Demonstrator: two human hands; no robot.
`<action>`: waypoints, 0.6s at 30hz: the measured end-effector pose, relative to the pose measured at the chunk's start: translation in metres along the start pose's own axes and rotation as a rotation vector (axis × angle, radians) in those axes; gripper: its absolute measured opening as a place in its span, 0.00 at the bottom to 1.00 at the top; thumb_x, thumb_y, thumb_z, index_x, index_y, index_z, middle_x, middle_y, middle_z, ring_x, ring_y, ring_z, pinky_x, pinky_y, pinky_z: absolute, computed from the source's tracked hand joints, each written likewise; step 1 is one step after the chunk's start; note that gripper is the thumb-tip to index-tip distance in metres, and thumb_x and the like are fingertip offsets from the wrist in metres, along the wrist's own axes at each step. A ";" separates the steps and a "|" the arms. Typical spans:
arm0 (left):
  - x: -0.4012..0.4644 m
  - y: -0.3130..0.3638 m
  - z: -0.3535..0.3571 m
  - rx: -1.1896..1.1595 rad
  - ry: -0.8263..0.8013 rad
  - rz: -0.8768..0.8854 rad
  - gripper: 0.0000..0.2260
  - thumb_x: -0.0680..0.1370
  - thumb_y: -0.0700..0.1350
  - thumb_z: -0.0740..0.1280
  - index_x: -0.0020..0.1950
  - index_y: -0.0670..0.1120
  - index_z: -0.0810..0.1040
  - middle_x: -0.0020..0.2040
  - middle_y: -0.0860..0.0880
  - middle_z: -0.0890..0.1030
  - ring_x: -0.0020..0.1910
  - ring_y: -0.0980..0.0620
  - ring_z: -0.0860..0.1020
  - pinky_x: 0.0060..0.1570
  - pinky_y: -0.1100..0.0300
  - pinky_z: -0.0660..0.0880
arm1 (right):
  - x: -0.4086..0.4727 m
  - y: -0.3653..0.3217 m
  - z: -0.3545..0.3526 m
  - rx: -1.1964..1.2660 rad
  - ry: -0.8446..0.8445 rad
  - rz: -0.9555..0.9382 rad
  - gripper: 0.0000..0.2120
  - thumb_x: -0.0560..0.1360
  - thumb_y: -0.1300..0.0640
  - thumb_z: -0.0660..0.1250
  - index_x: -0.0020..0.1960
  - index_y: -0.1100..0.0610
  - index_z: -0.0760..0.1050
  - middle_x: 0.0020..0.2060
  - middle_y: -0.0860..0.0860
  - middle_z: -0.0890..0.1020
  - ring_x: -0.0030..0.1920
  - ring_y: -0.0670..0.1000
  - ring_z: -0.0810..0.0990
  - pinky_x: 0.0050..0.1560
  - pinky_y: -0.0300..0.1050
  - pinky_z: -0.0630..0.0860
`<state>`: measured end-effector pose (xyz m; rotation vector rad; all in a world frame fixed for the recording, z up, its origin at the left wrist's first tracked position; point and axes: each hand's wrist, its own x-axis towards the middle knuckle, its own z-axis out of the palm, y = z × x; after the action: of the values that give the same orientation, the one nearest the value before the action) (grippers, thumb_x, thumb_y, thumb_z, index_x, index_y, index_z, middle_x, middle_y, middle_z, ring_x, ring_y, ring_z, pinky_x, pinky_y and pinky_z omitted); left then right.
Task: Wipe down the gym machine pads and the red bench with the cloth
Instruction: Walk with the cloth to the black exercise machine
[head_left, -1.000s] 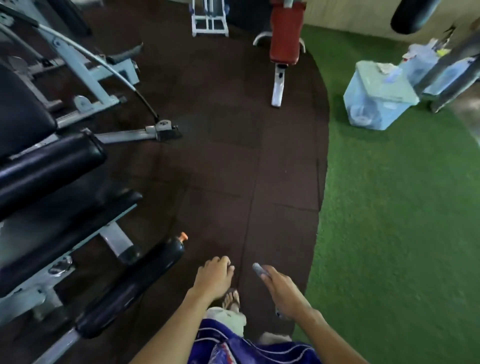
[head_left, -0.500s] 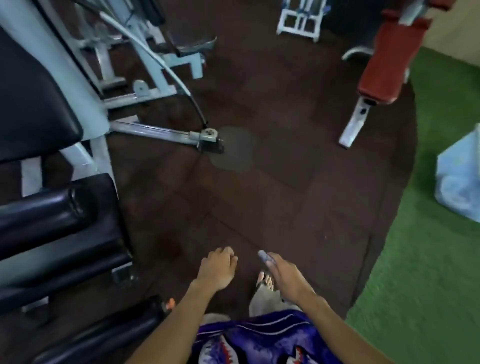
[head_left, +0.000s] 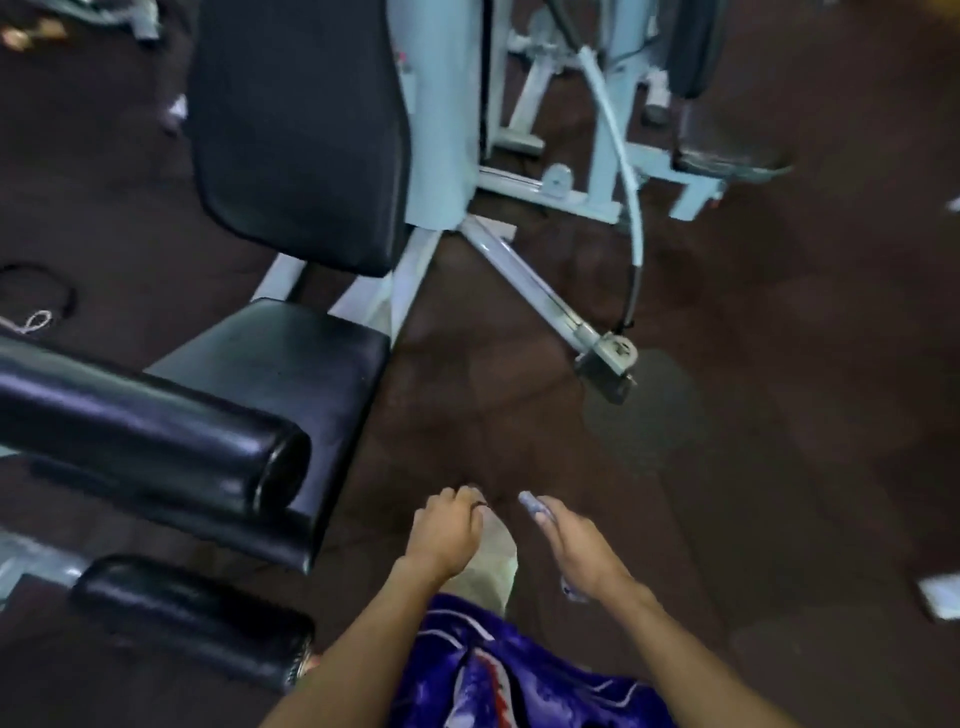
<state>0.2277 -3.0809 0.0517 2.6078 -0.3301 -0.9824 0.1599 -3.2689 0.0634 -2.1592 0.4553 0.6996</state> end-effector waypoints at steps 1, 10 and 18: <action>0.014 -0.003 -0.013 -0.020 -0.001 -0.040 0.15 0.83 0.51 0.54 0.64 0.47 0.73 0.62 0.44 0.77 0.61 0.42 0.75 0.60 0.47 0.72 | 0.021 -0.015 -0.009 -0.018 -0.030 -0.027 0.16 0.85 0.46 0.54 0.70 0.46 0.70 0.55 0.52 0.83 0.32 0.43 0.77 0.35 0.39 0.73; 0.110 -0.038 -0.131 -0.213 0.293 -0.374 0.15 0.84 0.52 0.55 0.65 0.47 0.73 0.62 0.44 0.77 0.62 0.43 0.75 0.60 0.48 0.71 | 0.189 -0.158 -0.070 -0.278 -0.334 -0.204 0.18 0.85 0.46 0.53 0.72 0.46 0.69 0.64 0.51 0.80 0.58 0.48 0.78 0.56 0.43 0.72; 0.154 -0.086 -0.165 -0.310 0.516 -0.771 0.13 0.83 0.50 0.57 0.63 0.48 0.75 0.59 0.47 0.78 0.59 0.44 0.76 0.60 0.49 0.71 | 0.309 -0.273 -0.063 -0.596 -0.635 -0.538 0.18 0.86 0.51 0.51 0.74 0.47 0.65 0.62 0.43 0.74 0.64 0.47 0.74 0.47 0.27 0.60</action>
<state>0.4599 -3.0150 0.0434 2.5714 0.9300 -0.4415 0.5667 -3.1779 0.0662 -2.2574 -0.7245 1.2336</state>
